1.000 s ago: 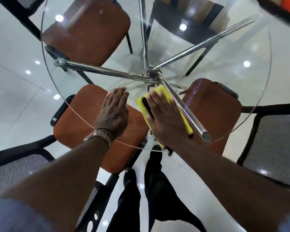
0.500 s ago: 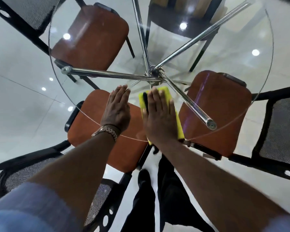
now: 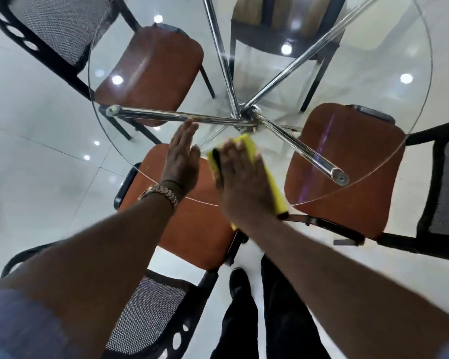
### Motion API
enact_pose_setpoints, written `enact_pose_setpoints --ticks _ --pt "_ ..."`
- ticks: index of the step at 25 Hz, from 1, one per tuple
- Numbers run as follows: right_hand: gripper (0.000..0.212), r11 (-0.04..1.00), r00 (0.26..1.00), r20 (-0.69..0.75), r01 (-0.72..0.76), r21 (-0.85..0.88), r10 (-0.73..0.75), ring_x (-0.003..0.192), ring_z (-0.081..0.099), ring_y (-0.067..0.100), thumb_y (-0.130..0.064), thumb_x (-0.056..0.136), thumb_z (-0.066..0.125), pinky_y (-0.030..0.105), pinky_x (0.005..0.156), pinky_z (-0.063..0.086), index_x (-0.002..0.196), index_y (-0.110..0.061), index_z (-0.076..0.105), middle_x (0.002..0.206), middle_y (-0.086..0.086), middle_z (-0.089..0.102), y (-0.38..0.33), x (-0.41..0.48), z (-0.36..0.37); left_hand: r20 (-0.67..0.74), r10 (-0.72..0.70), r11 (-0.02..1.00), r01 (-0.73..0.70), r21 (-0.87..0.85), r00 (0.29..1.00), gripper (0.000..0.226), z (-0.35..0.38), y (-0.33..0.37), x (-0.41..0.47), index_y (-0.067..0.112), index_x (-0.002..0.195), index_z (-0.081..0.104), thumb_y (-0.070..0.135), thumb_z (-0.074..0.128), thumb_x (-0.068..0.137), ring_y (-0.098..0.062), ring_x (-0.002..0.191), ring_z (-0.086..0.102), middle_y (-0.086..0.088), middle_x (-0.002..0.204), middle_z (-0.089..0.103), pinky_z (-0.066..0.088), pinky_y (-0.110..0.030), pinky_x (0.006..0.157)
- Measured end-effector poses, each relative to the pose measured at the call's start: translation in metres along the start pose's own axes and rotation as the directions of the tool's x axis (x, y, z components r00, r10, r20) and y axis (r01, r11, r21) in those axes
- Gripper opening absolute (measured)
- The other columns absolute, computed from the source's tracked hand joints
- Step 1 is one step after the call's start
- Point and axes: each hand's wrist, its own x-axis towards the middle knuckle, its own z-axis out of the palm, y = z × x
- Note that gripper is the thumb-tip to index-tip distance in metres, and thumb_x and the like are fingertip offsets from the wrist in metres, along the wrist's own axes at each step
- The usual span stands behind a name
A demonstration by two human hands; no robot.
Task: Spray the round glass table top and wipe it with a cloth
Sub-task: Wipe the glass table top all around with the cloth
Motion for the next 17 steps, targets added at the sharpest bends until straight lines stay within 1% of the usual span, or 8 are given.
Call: enact_pose_setpoints --ticks 4,6,8,11,12,14,15,17 --pt "0.059 0.973 0.973 0.029 0.229 -0.006 -0.228 0.16 0.034 0.025 -0.044 0.11 0.043 0.059 0.124 0.033 0.163 -0.019 0.044 0.171 0.003 0.04 0.062 -0.045 -0.019 0.205 0.168 0.939 -0.22 0.266 0.964 0.065 0.005 0.008 -0.008 0.013 0.155 0.042 0.044 0.039 0.099 -0.024 0.158 0.022 -0.006 0.168 0.031 0.015 -0.05 0.129" --pt "0.057 0.994 0.994 -0.036 0.097 -0.047 -0.099 0.154 0.042 0.033 -0.041 0.108 0.052 0.065 0.117 0.04 0.159 -0.016 0.049 0.164 0.01 0.049 0.139 -0.027 -0.027 0.234 0.216 0.899 -0.287 0.33 0.948 0.071 0.023 0.02 -0.008 0.016 0.158 0.038 0.053 0.042 0.098 -0.022 0.159 0.018 -0.004 0.17 0.027 0.011 -0.047 0.13" --pt "0.061 0.98 0.979 -0.079 -0.193 -0.038 0.19 0.158 0.033 0.036 -0.043 0.108 0.05 0.068 0.121 0.033 0.162 -0.017 0.042 0.17 0.012 0.038 0.2 -0.003 -0.046 0.269 0.258 0.865 -0.345 0.364 0.928 0.077 0.041 0.031 -0.005 0.019 0.162 0.029 0.058 0.042 0.097 -0.02 0.16 0.012 -0.001 0.172 0.019 0.008 -0.045 0.13" --pt "0.064 0.833 0.819 -0.168 -0.554 0.021 0.549 0.163 0.019 0.04 -0.052 0.107 0.04 0.066 0.127 0.021 0.166 -0.027 0.038 0.178 0.011 0.02 0.179 -0.01 -0.038 0.327 0.281 0.826 -0.401 0.397 0.902 0.081 0.053 0.038 -0.008 0.021 0.165 0.017 0.062 0.038 0.099 -0.016 0.161 0.004 0.002 0.174 0.008 0.005 -0.044 0.131" --pt "0.064 0.795 0.779 -0.186 -0.605 0.029 0.599 0.163 0.018 0.042 -0.053 0.106 0.041 0.065 0.126 0.022 0.165 -0.029 0.039 0.178 0.012 0.02 0.157 -0.024 -0.028 0.342 0.288 0.812 -0.417 0.407 0.894 0.081 0.054 0.038 -0.008 0.021 0.165 0.014 0.063 0.037 0.099 -0.015 0.16 0.001 0.003 0.174 0.006 0.004 -0.044 0.131" --pt "0.065 0.847 0.839 -0.139 -0.531 0.006 0.527 0.163 0.018 0.042 -0.053 0.106 0.042 0.063 0.126 0.02 0.166 -0.031 0.037 0.178 0.011 0.019 0.132 -0.047 -0.016 0.376 0.282 0.807 -0.43 0.404 0.883 0.08 0.052 0.04 -0.007 0.023 0.166 0.012 0.063 0.034 0.1 -0.013 0.16 -0.001 0.005 0.174 0.004 0.005 -0.045 0.131" --pt "0.065 0.882 0.878 -0.104 -0.47 -0.014 0.466 0.163 0.019 0.042 -0.054 0.106 0.041 0.062 0.126 0.02 0.167 -0.031 0.036 0.178 0.011 0.019 0.147 -0.039 -0.021 0.377 0.278 0.806 -0.428 0.409 0.883 0.08 0.052 0.041 -0.006 0.024 0.166 0.011 0.063 0.034 0.1 -0.012 0.16 -0.001 0.006 0.174 0.004 0.007 -0.046 0.13" --pt "0.068 0.86 0.857 -0.095 -0.51 -0.002 0.507 0.163 0.017 0.043 -0.058 0.104 0.034 0.066 0.127 0.021 0.166 -0.032 0.036 0.178 0.012 0.018 0.202 -0.005 -0.037 0.365 0.278 0.802 -0.424 0.421 0.889 0.08 0.054 0.041 -0.005 0.024 0.166 0.011 0.063 0.036 0.1 -0.013 0.16 0.0 0.006 0.174 0.006 0.008 -0.046 0.13"
